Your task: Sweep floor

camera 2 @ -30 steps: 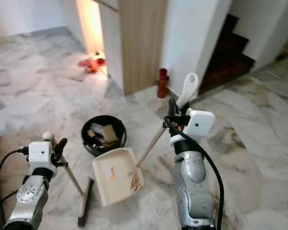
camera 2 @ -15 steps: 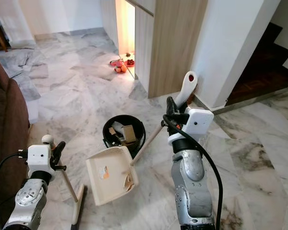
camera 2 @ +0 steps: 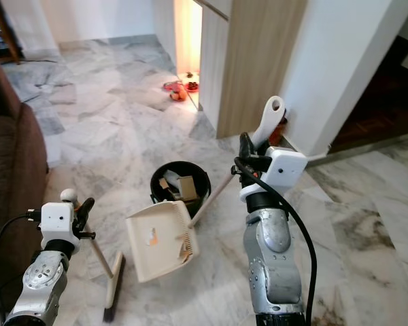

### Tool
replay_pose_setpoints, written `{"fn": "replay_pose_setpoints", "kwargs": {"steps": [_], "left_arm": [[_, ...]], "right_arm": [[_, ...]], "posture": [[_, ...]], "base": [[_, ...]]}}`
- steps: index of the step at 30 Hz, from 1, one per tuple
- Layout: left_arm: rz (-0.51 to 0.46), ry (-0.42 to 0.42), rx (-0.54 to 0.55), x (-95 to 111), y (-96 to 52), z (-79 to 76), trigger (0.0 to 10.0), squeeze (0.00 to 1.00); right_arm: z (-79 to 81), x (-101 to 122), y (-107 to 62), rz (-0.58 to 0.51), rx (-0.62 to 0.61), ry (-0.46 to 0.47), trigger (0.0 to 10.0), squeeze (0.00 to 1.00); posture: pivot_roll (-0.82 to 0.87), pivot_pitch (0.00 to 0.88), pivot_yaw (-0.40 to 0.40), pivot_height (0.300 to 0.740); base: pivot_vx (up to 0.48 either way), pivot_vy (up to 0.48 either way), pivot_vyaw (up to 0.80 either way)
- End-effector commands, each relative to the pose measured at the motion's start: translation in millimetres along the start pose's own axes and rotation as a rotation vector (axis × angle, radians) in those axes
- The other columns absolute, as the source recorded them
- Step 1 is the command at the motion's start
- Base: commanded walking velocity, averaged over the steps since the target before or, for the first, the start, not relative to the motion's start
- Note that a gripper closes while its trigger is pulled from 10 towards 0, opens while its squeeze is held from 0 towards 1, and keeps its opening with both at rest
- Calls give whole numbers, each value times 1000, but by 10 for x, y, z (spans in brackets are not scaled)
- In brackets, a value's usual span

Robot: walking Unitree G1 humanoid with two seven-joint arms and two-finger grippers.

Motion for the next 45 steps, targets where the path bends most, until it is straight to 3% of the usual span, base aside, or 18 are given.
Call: {"fn": "replay_pose_setpoints", "kwargs": {"steps": [1,23,31,45], "left_arm": [[-25,5,7,64,26,21,10000,0],[-30,4,4,75,41,10,10000,0],[-31,3,7,76,40,5,10000,0],[-34,2,18,76,37,14,10000,0]], "right_arm": [[61,111,39,-52,7,44,10000,0],[108,131,63,-60,32,60,10000,0],[155,273,90,-127,36,83,10000,0],[163,315,110,-148,39,49,10000,0]], "posture": [[15,0,-33,740],[11,0,-30,740],[10,0,-31,740],[14,0,-37,740]], "base": [[0,0,0],[0,0,0],[0,0,0],[77,0,0]]}}
Point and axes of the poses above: a point about 5 cm out from each wrist's last joint towards the gripper, its own y axis pointing out of the wrist towards the gripper, its own x axis along the axis of the wrist's last joint, z = x × y, the point moved 3 cm from there along y, pointing out of the wrist towards the gripper, and after that the axes turned 7 degrees about y, right-handed, at the moved point
